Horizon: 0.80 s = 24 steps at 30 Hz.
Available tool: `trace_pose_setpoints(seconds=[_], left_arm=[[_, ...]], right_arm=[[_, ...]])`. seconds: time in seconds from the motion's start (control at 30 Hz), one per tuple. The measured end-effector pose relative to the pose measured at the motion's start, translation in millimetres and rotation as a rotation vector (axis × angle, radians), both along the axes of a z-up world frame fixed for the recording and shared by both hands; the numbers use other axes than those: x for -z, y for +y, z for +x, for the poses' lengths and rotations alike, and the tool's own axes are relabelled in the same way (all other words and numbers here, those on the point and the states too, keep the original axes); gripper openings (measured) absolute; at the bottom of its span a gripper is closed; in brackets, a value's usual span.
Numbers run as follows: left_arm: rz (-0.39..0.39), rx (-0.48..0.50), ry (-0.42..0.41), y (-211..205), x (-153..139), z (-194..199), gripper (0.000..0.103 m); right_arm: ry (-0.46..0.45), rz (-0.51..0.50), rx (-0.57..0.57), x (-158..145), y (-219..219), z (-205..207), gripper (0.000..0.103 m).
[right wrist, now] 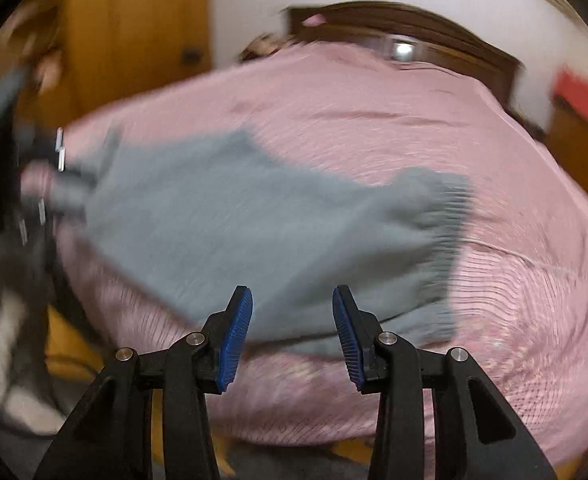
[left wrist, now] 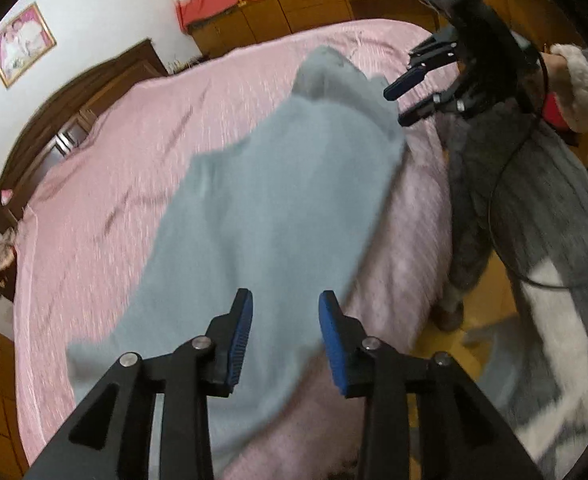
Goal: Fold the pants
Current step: 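Open both grippers and release the folded sweatpants onto the bed, then grasp the elastic waistband with the right gripper and lift it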
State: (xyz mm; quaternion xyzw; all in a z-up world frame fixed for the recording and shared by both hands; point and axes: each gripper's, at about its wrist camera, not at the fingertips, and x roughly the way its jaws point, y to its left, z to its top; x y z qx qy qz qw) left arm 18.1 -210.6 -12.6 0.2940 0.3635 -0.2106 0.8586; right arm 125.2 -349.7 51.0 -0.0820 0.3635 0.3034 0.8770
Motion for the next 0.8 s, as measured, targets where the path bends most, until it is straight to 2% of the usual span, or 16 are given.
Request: trace_pose_setpoints(seconds=[0.07,0.17,0.3,0.37,0.47,0.57,0.63,0.67,0.8], left_arm=[[-0.009,0.016,-0.014,-16,1,15,0.036],[-0.038,0.056,-0.016,-49,2,35,0.036],[-0.043,0.129,-0.038,-85,3,44,0.036],[-0.058,0.142,-0.038,-93,3,47,0.036],[-0.074,0.138,-0.029,-95,4,53,0.036],[-0.063,0.125,-0.021,-90,6,55,0.036],[-0.059,0.113,-0.010,-83,9,55,0.036],[-0.060,0.106,-0.001,-79,10,56,0.036],[-0.057,0.074,0.026,-69,19,59,0.036]], right_arm=[[0.041,0.090,0.047,1,-25,21,0.042],[0.100,0.190,0.020,9,-53,48,0.042],[0.065,0.160,-0.038,16,-65,66,0.042],[0.034,0.112,-0.052,18,-62,71,0.042],[0.152,0.122,-0.161,34,-58,78,0.042],[0.103,0.062,-0.188,38,-55,75,0.041],[0.102,0.079,-0.190,38,-51,76,0.037],[0.106,0.082,-0.183,38,-47,80,0.020],[0.144,0.024,-0.210,31,-37,88,0.020]])
